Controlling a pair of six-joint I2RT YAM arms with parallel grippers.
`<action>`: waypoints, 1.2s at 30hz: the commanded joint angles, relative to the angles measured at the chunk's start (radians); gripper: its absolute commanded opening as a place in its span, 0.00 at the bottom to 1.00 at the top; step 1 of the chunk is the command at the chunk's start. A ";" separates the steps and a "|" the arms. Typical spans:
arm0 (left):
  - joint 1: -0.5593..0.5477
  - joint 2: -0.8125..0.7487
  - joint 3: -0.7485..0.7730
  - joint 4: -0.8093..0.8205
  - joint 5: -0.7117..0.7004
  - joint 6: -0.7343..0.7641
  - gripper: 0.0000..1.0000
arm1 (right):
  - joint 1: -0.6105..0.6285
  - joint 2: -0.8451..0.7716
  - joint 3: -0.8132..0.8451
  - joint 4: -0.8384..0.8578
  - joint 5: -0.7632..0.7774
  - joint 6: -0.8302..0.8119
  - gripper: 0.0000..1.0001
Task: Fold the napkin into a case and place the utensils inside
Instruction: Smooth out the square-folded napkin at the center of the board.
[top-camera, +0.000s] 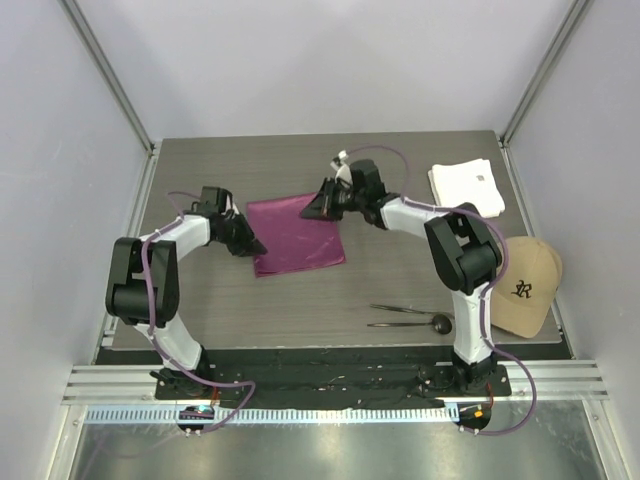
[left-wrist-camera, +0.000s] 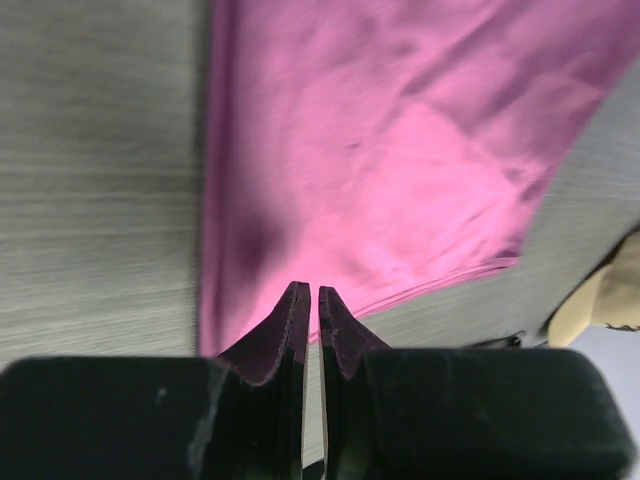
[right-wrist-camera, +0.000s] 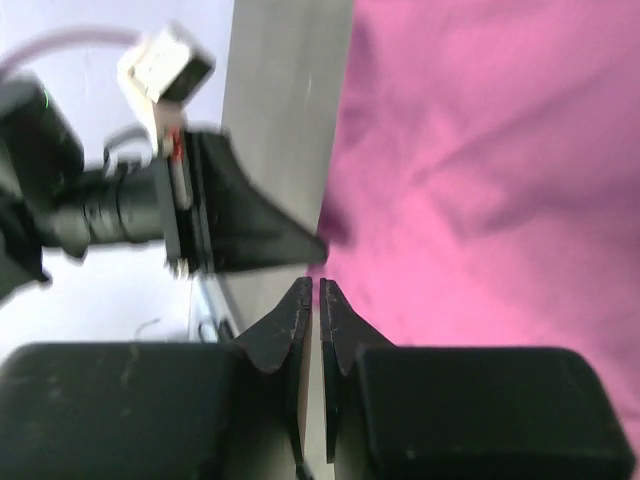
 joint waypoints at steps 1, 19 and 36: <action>0.007 -0.039 -0.064 0.048 -0.035 0.013 0.12 | 0.007 -0.039 -0.160 0.152 -0.057 0.047 0.13; -0.087 -0.438 -0.208 -0.078 -0.254 0.062 0.25 | -0.029 -0.292 -0.446 -0.051 0.041 -0.163 0.13; -0.606 0.118 0.333 0.070 -0.431 0.296 0.28 | -0.289 -0.597 -0.749 -0.103 0.077 -0.110 0.22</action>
